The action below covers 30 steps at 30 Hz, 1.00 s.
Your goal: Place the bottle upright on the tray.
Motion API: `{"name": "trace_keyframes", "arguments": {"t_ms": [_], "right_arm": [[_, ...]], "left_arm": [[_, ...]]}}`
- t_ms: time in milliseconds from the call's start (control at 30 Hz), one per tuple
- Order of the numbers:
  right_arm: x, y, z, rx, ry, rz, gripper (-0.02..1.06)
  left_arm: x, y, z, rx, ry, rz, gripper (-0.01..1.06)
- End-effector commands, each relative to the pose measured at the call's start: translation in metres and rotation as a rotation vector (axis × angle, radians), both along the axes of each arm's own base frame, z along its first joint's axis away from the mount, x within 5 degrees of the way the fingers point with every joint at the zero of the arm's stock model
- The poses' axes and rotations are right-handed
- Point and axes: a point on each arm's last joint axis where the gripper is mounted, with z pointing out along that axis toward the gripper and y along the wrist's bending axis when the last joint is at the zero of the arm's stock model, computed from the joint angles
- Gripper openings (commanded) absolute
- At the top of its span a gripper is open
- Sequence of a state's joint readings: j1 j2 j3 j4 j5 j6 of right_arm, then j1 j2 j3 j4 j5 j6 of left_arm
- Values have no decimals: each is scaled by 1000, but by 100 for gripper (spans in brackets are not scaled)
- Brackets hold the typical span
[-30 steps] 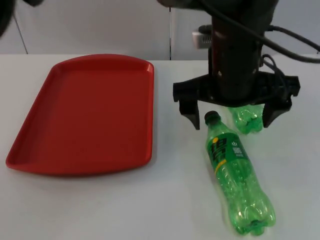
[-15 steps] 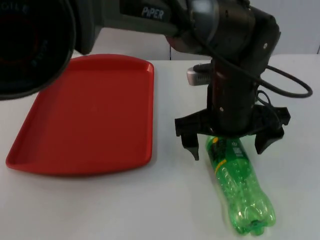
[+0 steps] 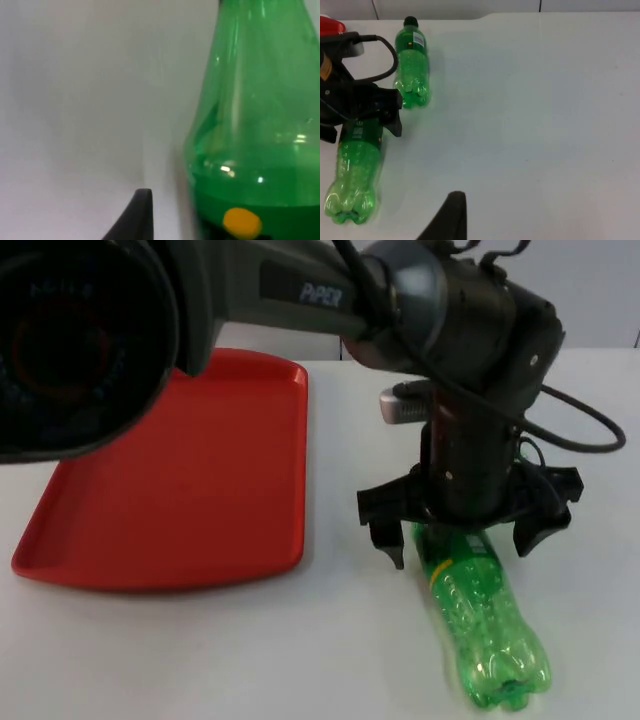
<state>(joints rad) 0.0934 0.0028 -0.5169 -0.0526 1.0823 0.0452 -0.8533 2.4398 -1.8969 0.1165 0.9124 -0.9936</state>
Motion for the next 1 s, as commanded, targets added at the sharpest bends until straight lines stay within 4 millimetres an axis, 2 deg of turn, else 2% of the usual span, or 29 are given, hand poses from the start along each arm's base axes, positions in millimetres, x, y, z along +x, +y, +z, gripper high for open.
{"name": "trace_keyframes", "arguments": {"t_ms": [0, 100, 667, 767, 900, 967], "right_arm": [[0, 0, 0, 5, -3, -4, 105], [0, 0, 0, 5, -3, -4, 105], [0, 0, 0, 5, -3, -4, 105], [0, 0, 0, 5, -3, -4, 105], [0, 0, 0, 5, -3, -4, 105], [0, 0, 0, 5, -3, -4, 105]], "left_arm": [[-2, -3, -3, -5, 2, 3, 105], [-2, -3, -9, 2, 6, 2, 105], [0, -7, -9, -40, -16, 1, 104], [0, -7, -9, -40, -19, 0, 101], [1, -7, -9, -38, -22, -2, 83], [1, -7, -9, -38, -22, -2, 80]]}}
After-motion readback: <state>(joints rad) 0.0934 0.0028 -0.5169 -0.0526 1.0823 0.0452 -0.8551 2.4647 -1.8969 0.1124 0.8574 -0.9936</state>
